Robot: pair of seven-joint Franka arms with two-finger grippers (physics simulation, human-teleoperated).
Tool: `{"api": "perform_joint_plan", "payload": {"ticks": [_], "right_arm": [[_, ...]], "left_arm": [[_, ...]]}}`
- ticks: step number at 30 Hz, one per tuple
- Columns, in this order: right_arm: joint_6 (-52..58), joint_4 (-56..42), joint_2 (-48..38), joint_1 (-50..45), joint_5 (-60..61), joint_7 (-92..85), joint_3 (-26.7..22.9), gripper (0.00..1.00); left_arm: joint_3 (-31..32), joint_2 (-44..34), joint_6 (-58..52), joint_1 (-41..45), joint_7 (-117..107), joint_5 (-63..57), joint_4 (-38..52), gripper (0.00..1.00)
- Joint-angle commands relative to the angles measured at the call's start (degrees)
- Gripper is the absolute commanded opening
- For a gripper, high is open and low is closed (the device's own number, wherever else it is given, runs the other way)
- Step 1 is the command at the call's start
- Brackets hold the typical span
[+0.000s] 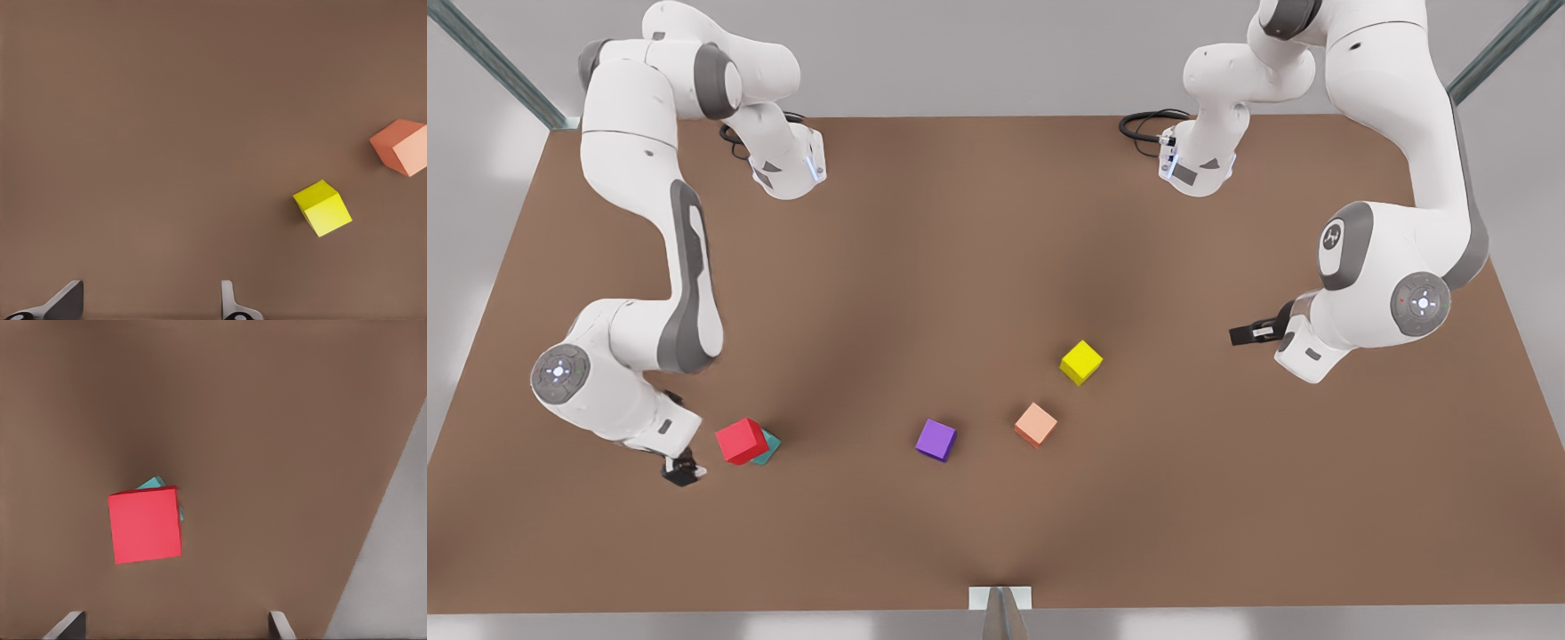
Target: Pick up red wooden cube and pass to hand red wooden cube and place in blue wooden cube
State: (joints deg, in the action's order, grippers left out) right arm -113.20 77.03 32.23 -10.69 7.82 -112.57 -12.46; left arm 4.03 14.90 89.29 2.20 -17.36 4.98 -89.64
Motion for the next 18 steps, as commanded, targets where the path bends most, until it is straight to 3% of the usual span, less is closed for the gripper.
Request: {"api": "perform_joint_plan", "payload": {"ticks": [1, 3, 5, 7, 10, 11, 14, 18], "right_arm": [[23.20, -3.20, -0.15, -0.38, -5.44, 81.06, -0.64, 1.00], [29.79, -7.15, -0.15, -0.39, -5.89, 113.70, -0.46, 1.00], [37.52, -14.17, -0.24, -1.79, -7.12, 112.66, -1.42, 1.00], [38.67, -11.37, -8.14, -0.74, -9.32, 112.56, 1.03, 1.00], [38.23, -4.61, -14.82, 7.43, -9.41, 118.54, 11.13, 1.00], [35.16, -0.13, -18.16, 8.49, -9.41, 118.54, 12.02, 1.00], [28.74, 7.52, -23.09, 9.46, -9.32, 118.28, 12.20, 1.00], [27.42, 7.87, -23.18, 9.46, -11.25, 117.58, 12.11, 1.00]], "left_arm": [[0.01, -0.05, 0.01, 0.00, -1.10, -0.06, -0.01, 1.00], [0.01, -0.05, 0.01, 0.00, -1.10, -0.06, -0.01, 1.00], [0.01, -0.05, -0.17, -0.09, -1.10, 0.02, 0.08, 1.00], [0.28, 0.65, 0.45, 3.86, -10.85, -3.49, 0.16, 1.00], [0.36, 0.83, 0.27, 4.66, -11.56, -4.19, 0.16, 1.00], [0.36, 0.83, 0.27, 4.66, -11.56, -4.19, 0.16, 1.00], [0.36, 0.83, 0.27, 4.57, -11.47, -4.19, 0.34, 1.00], [0.28, 0.83, 0.09, 4.57, -11.21, -4.28, 0.43, 1.00]]}}
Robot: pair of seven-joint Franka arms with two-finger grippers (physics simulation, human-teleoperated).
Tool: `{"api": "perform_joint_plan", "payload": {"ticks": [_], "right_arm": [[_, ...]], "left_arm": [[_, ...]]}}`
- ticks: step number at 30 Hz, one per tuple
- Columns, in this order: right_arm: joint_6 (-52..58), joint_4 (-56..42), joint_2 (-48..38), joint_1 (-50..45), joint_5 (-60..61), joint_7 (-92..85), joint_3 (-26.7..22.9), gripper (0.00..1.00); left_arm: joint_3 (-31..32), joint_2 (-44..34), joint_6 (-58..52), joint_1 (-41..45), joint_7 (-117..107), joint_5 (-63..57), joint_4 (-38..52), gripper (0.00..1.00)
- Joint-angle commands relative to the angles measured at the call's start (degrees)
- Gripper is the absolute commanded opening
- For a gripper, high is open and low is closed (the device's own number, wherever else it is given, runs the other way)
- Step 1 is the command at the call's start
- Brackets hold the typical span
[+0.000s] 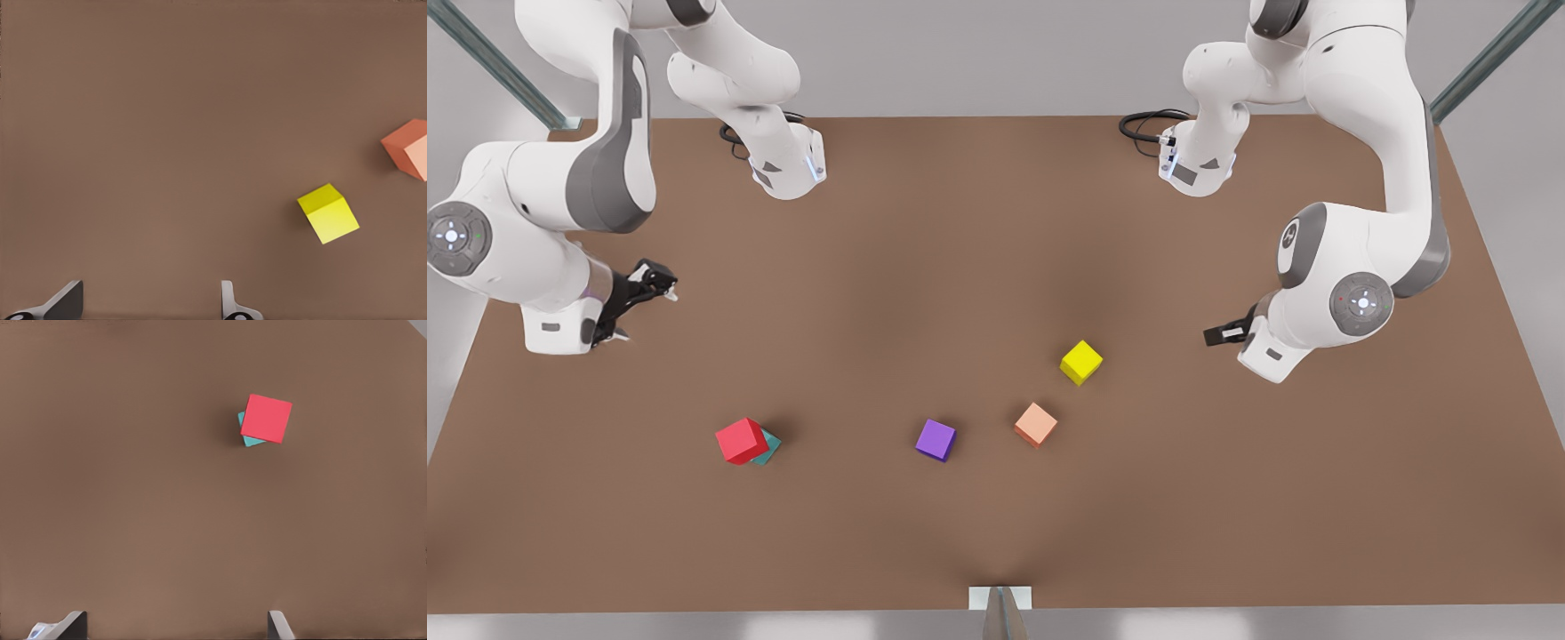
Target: Pick up red wooden cube and pass to hand red wooden cube and place in blue wooden cube
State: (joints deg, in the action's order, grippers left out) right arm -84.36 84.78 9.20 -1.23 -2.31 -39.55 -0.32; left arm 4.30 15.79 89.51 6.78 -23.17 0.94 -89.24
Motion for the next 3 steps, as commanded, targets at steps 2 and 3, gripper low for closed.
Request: {"api": "perform_joint_plan", "payload": {"ticks": [2, 3], "right_arm": [[-1.42, 0.03, -0.06, 0.00, -1.12, 44.64, -0.03, 1.00], [-1.51, 0.03, 0.03, -0.09, -1.12, 44.56, -0.03, 1.00]], "left_arm": [[0.09, -0.06, -0.12, -0.01, -5.40, -0.24, 0.04, 1.00], [0.00, -0.06, -0.21, -0.01, -5.40, -0.15, 0.04, 1.00]]}}
